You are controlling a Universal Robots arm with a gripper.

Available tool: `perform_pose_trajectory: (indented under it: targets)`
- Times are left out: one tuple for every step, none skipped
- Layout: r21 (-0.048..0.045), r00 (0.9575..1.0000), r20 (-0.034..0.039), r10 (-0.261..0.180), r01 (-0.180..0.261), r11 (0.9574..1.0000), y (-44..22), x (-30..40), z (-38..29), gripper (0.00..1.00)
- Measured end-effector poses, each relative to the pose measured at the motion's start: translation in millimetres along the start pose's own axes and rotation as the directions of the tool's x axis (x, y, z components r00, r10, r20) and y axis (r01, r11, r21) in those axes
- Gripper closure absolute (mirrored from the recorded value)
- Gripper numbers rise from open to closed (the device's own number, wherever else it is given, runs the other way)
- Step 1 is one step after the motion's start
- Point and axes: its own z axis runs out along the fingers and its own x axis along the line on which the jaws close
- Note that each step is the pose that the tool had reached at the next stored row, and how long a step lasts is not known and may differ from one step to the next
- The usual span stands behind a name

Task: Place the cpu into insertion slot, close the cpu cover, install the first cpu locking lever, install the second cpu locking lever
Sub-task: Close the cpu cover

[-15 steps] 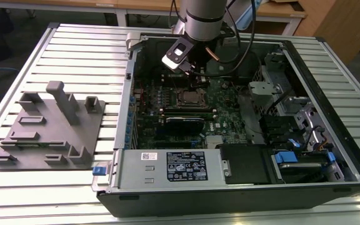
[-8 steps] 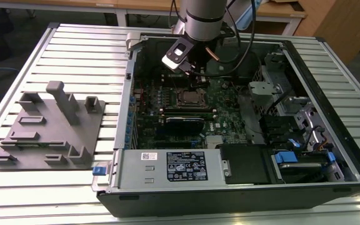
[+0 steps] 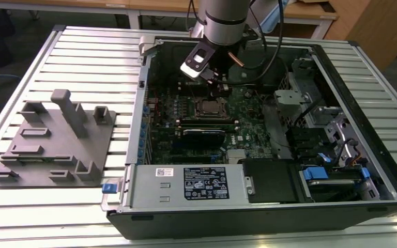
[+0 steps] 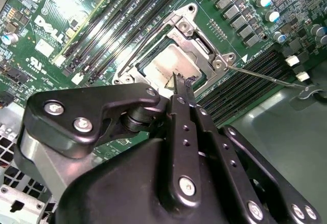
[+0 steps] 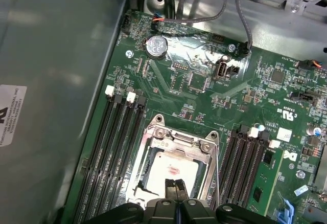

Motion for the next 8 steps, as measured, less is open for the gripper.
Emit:
perform_pose_trajectory:
  targets:
    - [0.0000, 1.0000, 0.0000, 0.000, 0.000, 1.0000, 0.0, 0.0, 0.0, 0.90]
    - [0.0000, 1.0000, 0.0000, 0.000, 0.000, 1.0000, 0.0, 0.0, 0.0, 0.90]
    - [0.0000, 1.0000, 0.0000, 0.000, 0.000, 1.0000, 0.0, 0.0, 0.0, 0.90]
    - [0.0000, 1.0000, 0.0000, -0.001, 0.001, 1.0000, 0.0, 0.0, 0.0, 0.90]
    - [0.0000, 1.0000, 0.0000, -0.003, 0.003, 1.0000, 0.0, 0.0, 0.0, 0.90]
    - [0.0001, 0.9999, -0.0001, -0.011, 0.011, 0.9999, 0.0, 0.0, 0.0, 0.90]
    - [0.0002, 0.9997, -0.0002, -0.024, 0.024, 0.9997, 0.0, 0.0, 0.1, 0.90]
    - [0.0003, 0.9993, -0.0004, -0.038, 0.038, 0.9993, 0.0, 0.0, 0.1, 0.90]
